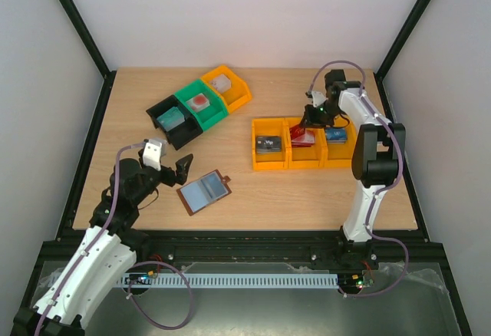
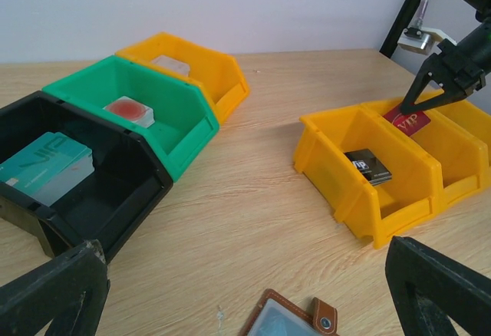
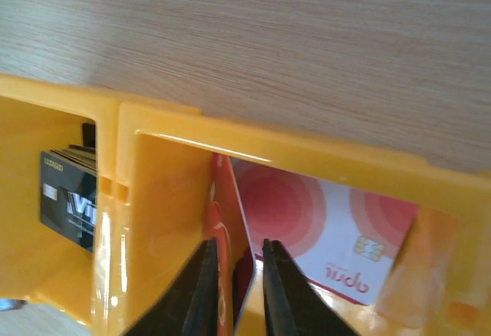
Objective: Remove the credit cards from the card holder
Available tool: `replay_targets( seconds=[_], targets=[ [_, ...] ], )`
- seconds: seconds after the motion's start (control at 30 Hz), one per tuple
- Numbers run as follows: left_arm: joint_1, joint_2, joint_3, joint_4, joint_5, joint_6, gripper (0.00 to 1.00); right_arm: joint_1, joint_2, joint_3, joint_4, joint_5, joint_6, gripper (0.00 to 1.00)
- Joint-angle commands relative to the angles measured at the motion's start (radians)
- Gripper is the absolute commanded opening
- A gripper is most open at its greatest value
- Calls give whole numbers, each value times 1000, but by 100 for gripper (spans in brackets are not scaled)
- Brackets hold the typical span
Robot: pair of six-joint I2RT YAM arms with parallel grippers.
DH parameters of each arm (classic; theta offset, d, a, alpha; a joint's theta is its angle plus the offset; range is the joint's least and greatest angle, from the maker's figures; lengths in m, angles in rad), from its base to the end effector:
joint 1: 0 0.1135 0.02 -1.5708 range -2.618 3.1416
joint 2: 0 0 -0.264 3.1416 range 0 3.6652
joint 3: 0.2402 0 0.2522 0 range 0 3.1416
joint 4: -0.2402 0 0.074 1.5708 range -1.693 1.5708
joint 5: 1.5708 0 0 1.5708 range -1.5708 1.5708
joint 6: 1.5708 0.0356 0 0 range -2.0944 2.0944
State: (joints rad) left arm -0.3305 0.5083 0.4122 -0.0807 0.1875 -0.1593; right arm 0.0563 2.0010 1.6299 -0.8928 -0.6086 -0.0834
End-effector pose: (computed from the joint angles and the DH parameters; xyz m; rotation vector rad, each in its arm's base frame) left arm 0.1362 -0.0537 0.2590 0.2898 1.7495 -0.5201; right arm 0.4095 0.0435 0.2221 -0.3203 2.6932 0.8450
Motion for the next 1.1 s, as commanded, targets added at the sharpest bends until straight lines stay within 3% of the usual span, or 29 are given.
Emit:
replay_targets(
  seconds=[0.0, 0.17, 0.43, 0.57, 0.73, 0.97, 1.07],
  targets=[
    [8, 4, -2, 23, 15, -4, 99, -1, 14, 61, 13, 101, 44, 22],
    [10, 8, -4, 18, 11, -35, 99, 0, 26, 139, 18, 189, 65, 34],
    [38, 42, -26, -36, -17, -246, 99, 53, -15, 261, 5, 400, 93, 39],
    [84, 74, -26, -91, -79, -451, 99, 219, -114, 217, 78, 474, 148, 42],
    [178, 132, -120, -135, 10, -718, 98, 530, -230, -22, 313, 361, 252, 43],
    [220, 209, -245, -94, 98, -823, 95, 822, -126, -135, 352, 326, 359, 45],
    [216, 254, -270, -75, 118, -845, 94, 882, -70, -164, 339, 312, 360, 47]
  ],
)
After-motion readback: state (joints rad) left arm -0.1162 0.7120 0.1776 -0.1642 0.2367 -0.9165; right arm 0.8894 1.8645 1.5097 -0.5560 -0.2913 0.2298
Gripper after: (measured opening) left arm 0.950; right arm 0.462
